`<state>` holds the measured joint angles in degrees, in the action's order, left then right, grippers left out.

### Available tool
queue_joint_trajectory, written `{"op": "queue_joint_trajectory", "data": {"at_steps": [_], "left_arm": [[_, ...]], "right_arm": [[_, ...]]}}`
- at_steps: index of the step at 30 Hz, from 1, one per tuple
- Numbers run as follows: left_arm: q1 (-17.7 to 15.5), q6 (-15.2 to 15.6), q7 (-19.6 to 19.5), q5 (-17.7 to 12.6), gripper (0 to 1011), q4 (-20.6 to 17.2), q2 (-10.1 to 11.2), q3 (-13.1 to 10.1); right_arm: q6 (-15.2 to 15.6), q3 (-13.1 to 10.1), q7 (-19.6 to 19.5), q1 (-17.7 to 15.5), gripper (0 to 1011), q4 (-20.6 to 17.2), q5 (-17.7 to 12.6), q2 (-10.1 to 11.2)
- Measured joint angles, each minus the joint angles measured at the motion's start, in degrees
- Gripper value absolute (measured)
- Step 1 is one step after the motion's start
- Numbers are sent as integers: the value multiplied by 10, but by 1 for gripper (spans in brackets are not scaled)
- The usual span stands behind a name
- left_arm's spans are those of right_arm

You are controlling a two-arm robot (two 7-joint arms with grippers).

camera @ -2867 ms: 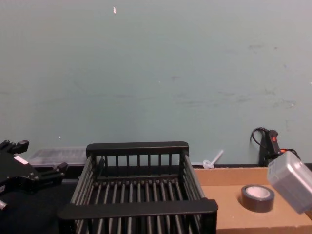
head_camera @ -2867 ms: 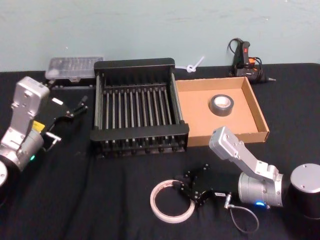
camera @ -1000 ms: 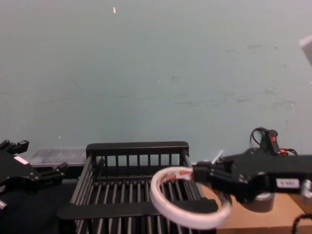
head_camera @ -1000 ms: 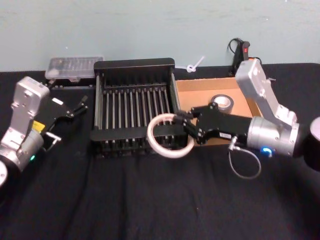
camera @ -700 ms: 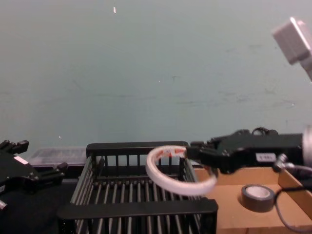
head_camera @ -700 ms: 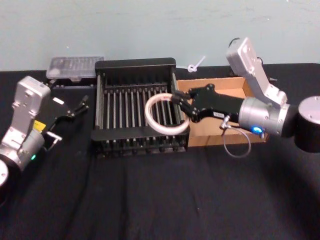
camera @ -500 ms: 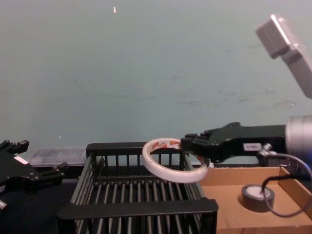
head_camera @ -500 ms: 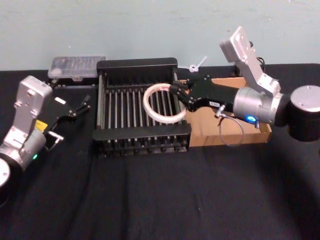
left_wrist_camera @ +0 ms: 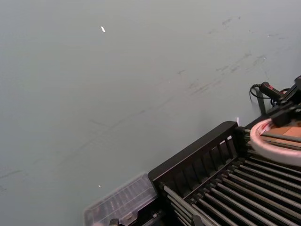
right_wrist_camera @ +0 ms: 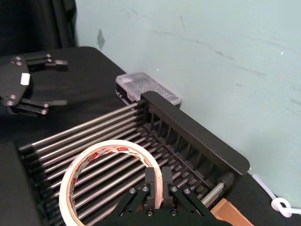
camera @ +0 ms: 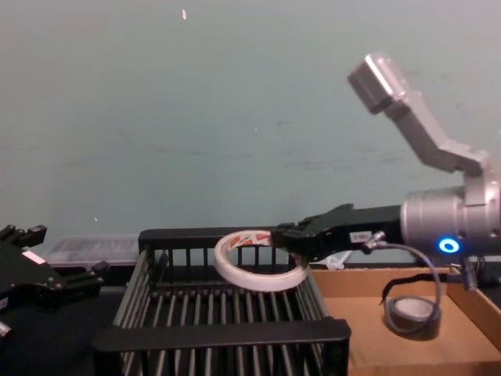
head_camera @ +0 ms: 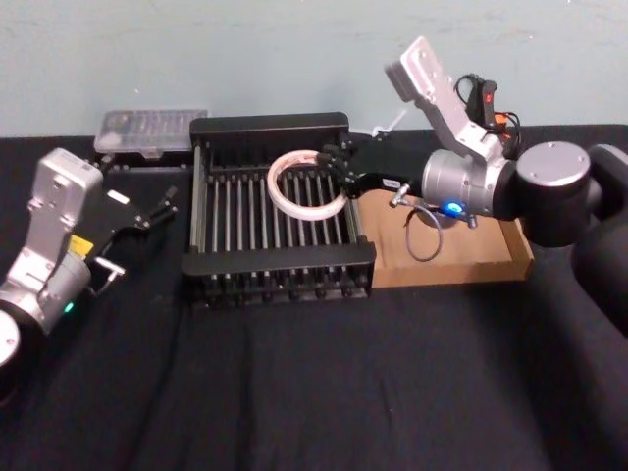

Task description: Pick up the white tape and place it into the black box , Pick up the silver tape and place it into the brown box.

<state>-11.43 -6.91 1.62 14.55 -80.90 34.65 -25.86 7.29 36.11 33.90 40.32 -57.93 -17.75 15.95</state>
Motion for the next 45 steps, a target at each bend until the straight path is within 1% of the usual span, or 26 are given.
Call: {"op": "queue_joint_trajectory", "data": {"at_steps": [2,4,8,11,19,22,24,26,27,30,32,34,36,38,40,42,43,45], "left_arm": [[0,0,0,0,1001,0,0,0],[0,0,0,0,1001,0,0,0],[0,0,0,0,1001,0,0,0],[0,0,0,0,1001,0,0,0],[0,0,0,0,1001,0,0,0],[0,0,0,0,1001,0,0,0],[0,0,0,0,1001,0,0,0],[0,0,0,0,1001,0,0,0],[0,0,0,0,1001,0,0,0],[0,0,0,0,1001,0,0,0],[0,0,0,0,1001,0,0,0],[0,0,0,0,1001,0,0,0],[0,0,0,0,1001,0,0,0],[0,0,0,0,1001,0,0,0],[0,0,0,0,1001,0,0,0],[0,0,0,0,1001,0,0,0],[0,0,0,0,1001,0,0,0],[0,0,0,0,1001,0,0,0]], "right_arm": [[-3,1,0,6,98,14,5,-7],[-10,3,0,17,97,43,13,-22],[-16,3,0,26,98,68,20,-35],[-20,2,-1,29,97,76,25,-41],[-20,2,-1,29,98,73,24,-39],[-20,2,-1,28,129,72,24,-38],[-19,2,0,28,197,72,23,-38],[-19,2,0,28,231,71,23,-38],[-19,2,0,28,289,71,23,-37],[-19,2,0,28,345,70,22,-37],[-19,2,0,28,449,70,22,-37],[-18,2,0,27,486,70,22,-37],[-18,2,0,27,569,70,22,-37],[-18,2,0,27,602,70,22,-37],[-18,2,0,27,686,69,22,-37],[-18,2,0,27,729,69,22,-37],[-18,2,0,27,786,69,21,-36],[-18,2,0,27,823,69,21,-36]]}}
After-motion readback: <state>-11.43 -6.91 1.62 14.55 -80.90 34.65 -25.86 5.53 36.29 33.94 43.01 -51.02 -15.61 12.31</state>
